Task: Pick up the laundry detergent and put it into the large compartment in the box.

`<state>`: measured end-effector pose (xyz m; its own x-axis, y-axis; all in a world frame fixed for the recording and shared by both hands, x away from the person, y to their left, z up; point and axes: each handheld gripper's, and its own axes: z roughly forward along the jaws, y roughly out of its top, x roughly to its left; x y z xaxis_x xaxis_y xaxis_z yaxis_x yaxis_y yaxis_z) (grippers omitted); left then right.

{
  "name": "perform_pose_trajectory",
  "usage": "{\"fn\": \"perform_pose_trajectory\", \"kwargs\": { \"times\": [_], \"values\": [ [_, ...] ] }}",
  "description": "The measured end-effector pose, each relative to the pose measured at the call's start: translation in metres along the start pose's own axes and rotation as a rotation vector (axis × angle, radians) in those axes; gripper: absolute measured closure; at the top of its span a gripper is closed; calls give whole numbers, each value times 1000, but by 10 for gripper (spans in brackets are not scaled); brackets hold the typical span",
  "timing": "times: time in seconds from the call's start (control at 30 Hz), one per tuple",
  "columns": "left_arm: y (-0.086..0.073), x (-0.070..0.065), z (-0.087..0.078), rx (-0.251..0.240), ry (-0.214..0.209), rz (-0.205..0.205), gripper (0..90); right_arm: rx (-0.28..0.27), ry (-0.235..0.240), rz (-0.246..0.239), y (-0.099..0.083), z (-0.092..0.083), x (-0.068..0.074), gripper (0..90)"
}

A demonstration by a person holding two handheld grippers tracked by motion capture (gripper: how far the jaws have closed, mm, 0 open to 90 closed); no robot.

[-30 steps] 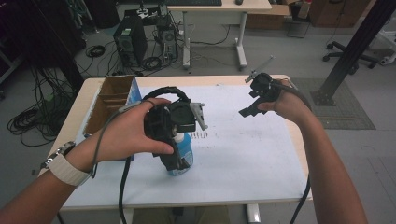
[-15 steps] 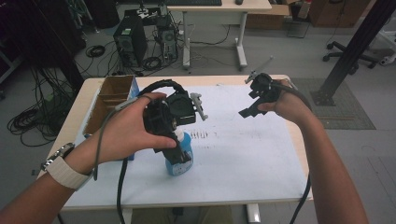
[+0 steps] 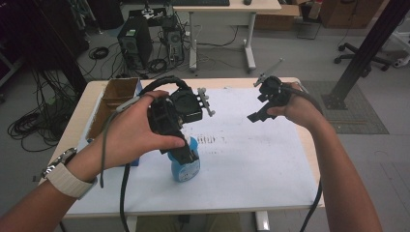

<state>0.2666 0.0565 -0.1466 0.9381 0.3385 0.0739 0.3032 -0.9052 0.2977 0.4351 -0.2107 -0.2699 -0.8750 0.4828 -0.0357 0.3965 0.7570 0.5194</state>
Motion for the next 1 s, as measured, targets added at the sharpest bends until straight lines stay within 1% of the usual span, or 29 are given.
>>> {"fn": "perform_pose_trajectory", "kwargs": {
  "times": [0.13,0.23,0.3,0.37,0.47,0.6,0.7,0.8,0.87,1.0],
  "values": [
    [1,0,-1,3,9,-16,91,1,0,1,0,0,0,90],
    [2,1,-2,6,26,-37,94,-1,1,-2,0,0,0,90],
    [2,2,-2,10,33,-54,97,-1,3,-4,0,1,1,90],
    [2,4,-2,8,48,-80,97,1,2,-4,1,1,1,90],
    [3,7,-1,10,54,-112,96,-2,3,-5,1,1,1,90],
    [3,11,0,16,67,-142,95,-2,3,-6,0,1,0,90],
    [3,14,3,21,65,-164,93,-2,3,-4,0,0,0,90],
    [3,16,7,33,62,-174,93,-4,3,-4,0,0,0,90],
    [3,18,10,40,67,-176,93,-5,4,-5,0,0,0,90],
    [2,21,14,48,60,-186,93,-10,6,-8,1,1,0,90]
  ]
}}
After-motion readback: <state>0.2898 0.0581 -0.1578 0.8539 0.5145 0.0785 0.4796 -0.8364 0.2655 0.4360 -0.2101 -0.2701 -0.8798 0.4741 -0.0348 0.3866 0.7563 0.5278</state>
